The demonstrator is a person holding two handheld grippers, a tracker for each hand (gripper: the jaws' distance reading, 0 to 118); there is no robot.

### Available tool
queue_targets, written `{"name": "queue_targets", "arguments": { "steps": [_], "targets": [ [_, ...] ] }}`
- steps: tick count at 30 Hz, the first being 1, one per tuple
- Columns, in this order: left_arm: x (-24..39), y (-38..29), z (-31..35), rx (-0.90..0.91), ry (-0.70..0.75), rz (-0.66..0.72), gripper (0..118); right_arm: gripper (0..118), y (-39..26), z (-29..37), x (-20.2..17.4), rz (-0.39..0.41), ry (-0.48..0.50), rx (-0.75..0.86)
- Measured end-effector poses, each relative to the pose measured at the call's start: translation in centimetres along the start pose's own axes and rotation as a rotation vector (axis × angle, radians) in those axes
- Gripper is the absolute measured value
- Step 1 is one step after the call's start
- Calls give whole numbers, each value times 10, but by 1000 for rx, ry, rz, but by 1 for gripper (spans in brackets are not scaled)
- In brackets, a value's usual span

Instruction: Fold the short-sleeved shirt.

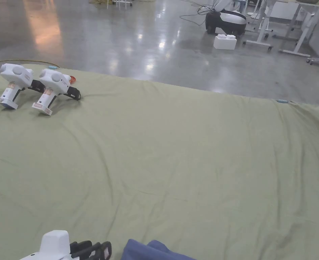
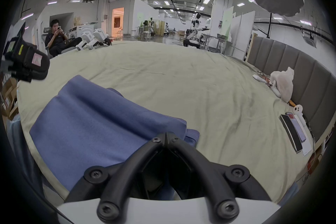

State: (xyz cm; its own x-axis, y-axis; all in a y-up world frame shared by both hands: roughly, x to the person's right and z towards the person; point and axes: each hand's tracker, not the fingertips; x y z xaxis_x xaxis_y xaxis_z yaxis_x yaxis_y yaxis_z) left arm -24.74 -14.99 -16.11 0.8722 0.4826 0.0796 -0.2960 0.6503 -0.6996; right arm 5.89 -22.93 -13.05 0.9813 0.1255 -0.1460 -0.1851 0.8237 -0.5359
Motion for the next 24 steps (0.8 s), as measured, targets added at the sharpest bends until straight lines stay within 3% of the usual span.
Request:
{"name": "queue_targets", "arguments": {
  "steps": [1,4,10,15,20,24],
  "targets": [
    [-4,3,-4,-36,-34,15,63,0,-1,-1,0,-2,0,-1],
    [-17,8,-17,-155,-180,66,79,0,-3,-2,1,3,0,2],
    [-41,6,-66,-391,-373,213,85,0,-3,-2,3,-11,8,0],
    [-46,-2,-90,-402,-449,269,72,0,-4,-1,5,-17,15,3],
    [-37,-11,-100,-414,-443,208,39,0,-3,-2,6,-29,16,-2],
    [-42,-13,-100,-414,-492,250,23,0,-3,-3,8,-37,25,-2]
  ]
}}
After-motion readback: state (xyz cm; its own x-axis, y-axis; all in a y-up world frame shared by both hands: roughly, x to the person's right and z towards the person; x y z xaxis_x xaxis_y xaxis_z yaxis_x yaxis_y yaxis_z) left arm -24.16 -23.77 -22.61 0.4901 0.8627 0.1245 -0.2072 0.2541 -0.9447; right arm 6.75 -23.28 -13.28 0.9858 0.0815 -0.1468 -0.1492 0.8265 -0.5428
